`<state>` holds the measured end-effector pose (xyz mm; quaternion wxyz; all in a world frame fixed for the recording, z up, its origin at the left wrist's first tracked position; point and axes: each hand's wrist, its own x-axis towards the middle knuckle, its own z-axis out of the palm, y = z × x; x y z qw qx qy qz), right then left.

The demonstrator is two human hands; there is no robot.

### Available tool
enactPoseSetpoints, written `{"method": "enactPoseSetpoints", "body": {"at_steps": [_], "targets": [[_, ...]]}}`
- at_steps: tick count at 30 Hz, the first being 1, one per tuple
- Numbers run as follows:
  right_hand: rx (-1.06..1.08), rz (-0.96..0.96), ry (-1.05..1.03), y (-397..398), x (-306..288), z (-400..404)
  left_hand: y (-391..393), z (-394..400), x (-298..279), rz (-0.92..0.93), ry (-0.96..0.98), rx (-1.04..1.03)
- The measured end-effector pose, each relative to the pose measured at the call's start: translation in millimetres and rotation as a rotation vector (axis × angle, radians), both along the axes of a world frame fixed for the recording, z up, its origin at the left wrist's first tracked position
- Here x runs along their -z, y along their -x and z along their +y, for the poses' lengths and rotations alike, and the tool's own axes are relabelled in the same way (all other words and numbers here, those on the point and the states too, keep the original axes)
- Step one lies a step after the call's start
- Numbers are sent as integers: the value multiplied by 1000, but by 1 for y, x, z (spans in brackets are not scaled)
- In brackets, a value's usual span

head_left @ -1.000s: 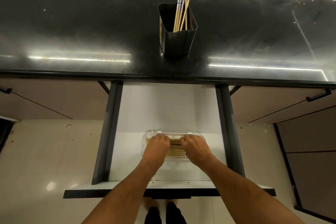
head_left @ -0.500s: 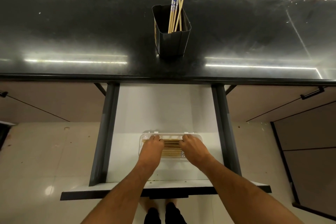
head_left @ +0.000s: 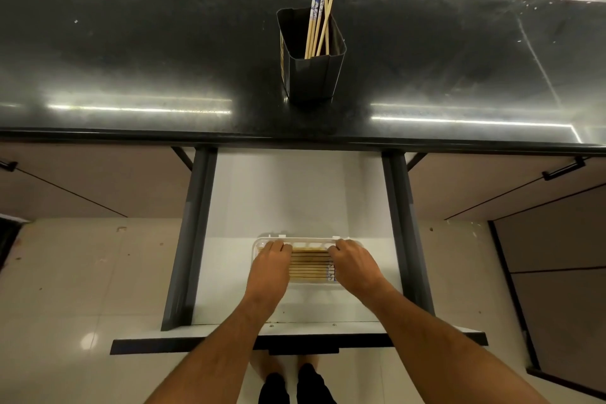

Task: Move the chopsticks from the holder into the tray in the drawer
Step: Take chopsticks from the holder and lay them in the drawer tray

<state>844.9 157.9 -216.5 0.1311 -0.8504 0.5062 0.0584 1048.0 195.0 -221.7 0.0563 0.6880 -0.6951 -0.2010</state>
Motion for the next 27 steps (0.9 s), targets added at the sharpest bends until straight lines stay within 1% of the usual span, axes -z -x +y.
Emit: {"method": "enactPoseSetpoints", "body": {"at_steps": [1,3,5,6,8,9,10,12,13,15,17,27], "targets": [[26,-78,36,3,-3,2,-2,1,-3,29,53,-26],[110,-286,155,8,-8,4,-8,1,-7,130,221,-90],[285,-475,254,12,-11,3,-13,-1,-12,244,377,-205],[425,-545,254,13,-14,1,-15,-4,-15,296,401,-303],[800,-648,158,14,-18,-4,-19,-10,-18,415,346,-569],[973,-678,68,14,-18,-7,-20,-14,-18,467,280,-711],[1102,-694,-16,14,-17,-9,-22,-17,-16,502,195,-842],[1243,-691,-132,14,-14,-9,-26,-20,-10,545,22,-1038],[1288,-689,-175,13,-14,-8,-28,-21,-9,562,-47,-1093],[1352,-683,-226,8,-13,-6,-28,-21,-8,574,-137,-1130],[1386,-666,-233,2,-15,-5,-27,-21,-8,572,-168,-1121],[1495,-613,-260,-7,-21,-9,-23,-21,-16,499,-169,-1001]]}}
